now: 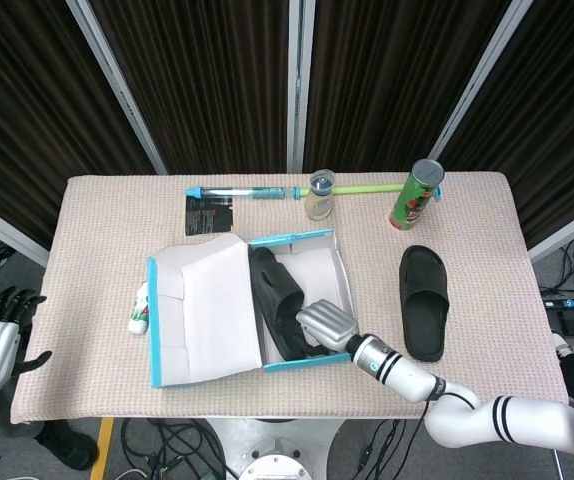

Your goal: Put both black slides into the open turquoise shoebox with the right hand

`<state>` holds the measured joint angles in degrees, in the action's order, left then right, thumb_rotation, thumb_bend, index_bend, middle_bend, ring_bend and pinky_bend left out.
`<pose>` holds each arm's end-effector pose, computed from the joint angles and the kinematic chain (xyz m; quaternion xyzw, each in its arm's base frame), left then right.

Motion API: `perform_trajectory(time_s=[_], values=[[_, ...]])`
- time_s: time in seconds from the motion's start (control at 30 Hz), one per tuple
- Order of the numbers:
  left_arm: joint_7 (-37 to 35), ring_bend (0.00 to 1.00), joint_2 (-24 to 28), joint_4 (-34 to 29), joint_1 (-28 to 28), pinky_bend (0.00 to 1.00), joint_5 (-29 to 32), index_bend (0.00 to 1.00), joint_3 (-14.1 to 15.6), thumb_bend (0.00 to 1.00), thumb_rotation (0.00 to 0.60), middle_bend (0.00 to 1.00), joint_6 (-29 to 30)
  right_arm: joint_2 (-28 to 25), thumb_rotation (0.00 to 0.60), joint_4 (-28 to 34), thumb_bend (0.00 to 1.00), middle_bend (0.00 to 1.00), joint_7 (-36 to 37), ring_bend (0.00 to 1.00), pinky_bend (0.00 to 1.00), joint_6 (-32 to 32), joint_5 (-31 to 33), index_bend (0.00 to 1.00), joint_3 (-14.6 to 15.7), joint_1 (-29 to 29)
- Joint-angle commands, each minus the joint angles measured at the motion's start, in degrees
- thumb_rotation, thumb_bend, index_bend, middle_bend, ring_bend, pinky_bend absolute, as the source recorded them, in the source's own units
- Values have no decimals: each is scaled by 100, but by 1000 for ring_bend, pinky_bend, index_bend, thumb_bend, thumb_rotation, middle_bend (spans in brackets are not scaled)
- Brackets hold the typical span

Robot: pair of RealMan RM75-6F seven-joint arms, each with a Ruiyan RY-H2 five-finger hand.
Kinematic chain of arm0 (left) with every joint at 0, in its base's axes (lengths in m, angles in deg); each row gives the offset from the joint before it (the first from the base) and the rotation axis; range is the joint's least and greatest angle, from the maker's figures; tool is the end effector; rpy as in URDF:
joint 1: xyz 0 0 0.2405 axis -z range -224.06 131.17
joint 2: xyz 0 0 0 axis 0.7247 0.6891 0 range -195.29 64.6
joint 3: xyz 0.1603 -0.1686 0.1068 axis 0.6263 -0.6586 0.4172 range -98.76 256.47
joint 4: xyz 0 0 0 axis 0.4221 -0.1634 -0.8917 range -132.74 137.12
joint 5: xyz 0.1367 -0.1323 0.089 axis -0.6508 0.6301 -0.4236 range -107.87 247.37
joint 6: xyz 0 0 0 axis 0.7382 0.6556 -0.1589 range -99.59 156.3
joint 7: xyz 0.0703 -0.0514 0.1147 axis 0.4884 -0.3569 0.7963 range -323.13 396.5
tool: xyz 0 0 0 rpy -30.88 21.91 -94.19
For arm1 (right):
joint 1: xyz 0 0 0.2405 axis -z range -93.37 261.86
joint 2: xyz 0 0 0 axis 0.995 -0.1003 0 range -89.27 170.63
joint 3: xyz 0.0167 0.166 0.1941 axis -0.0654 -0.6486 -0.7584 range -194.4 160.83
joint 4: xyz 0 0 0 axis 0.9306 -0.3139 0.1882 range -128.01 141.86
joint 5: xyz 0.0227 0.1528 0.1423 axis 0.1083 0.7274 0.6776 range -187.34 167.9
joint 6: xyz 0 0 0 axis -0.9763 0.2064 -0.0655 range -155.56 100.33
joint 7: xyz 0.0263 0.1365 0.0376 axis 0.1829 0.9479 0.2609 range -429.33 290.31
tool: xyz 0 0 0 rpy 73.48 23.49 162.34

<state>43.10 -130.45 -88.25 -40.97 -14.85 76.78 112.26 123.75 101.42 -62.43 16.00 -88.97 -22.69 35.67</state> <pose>-0.3196 0.1819 0.1535 -0.6186 -0.3607 -0.3403 0.6095 -0.0913 -0.2989 -0.0302 0.7927 -0.4404 0.3859 0.1695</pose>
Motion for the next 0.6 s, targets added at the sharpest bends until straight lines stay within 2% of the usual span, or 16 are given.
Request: perform_trajectory(time_s=[0.03, 0.13, 0.27, 0.4, 0.6], values=[[-4, 83, 2, 0, 3, 53, -10, 224, -2, 0, 600, 141, 5, -182, 600, 173, 373, 163, 456, 733, 1000, 434, -418, 137, -38, 168], [-15, 83, 1, 4, 6, 53, -25, 224, -3, 0, 600, 142, 15, -445, 600, 249, 325, 97, 557, 716, 1000, 755, -610, 25, -66, 292], [-41, 83, 6, 17, 1, 53, -51, 224, -2, 0, 600, 142, 43, -959, 600, 261, 264, 76, -136, 713, 1000, 912, -258, 0, -130, 469], [-76, 83, 1, 30, 0, 53, -71, 224, 11, 0, 600, 142, 40, -1336, 600, 139, 223, 34, -1454, 706, 1000, 830, 905, 0, -306, 495], [-65, 82, -22, 45, 9, 53, -86, 224, 19, 0, 600, 142, 30, -1356, 600, -214, 120, 3, -3490, 702, 1000, 816, 2737, 0, -190, 269]])
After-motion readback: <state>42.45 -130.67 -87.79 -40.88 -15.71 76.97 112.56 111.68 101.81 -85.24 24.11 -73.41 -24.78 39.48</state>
